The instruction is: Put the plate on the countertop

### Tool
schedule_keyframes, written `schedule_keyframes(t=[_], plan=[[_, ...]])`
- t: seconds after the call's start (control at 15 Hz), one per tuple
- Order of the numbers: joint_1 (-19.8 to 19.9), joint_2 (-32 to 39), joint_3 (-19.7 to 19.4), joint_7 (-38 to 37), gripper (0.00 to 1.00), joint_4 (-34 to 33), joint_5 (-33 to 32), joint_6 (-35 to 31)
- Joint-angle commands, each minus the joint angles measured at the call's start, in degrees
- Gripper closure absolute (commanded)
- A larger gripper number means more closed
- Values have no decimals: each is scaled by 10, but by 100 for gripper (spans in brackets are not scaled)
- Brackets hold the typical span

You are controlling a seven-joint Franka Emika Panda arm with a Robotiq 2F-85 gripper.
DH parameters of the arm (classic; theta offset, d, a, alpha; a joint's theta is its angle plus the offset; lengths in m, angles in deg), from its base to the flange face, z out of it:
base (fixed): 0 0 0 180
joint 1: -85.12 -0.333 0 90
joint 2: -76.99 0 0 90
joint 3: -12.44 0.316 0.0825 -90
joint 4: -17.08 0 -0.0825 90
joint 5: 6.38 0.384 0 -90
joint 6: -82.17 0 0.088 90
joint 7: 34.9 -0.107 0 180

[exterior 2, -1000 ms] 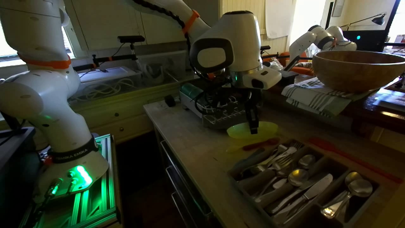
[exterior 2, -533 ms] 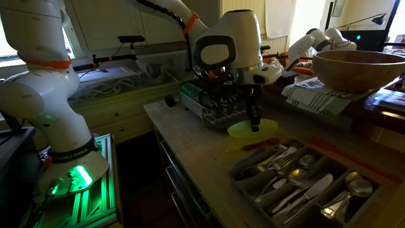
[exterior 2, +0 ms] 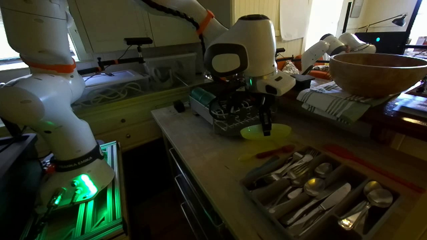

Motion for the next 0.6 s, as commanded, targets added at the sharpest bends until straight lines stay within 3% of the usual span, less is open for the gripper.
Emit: schedule_keyframes(t=[0.0,0.47,0.53], plan=[[9,2,6,11,85,-2,16,1],[18,10,13,26,85,-8,37,1],[18,10,13,26,96,-8,37,1]])
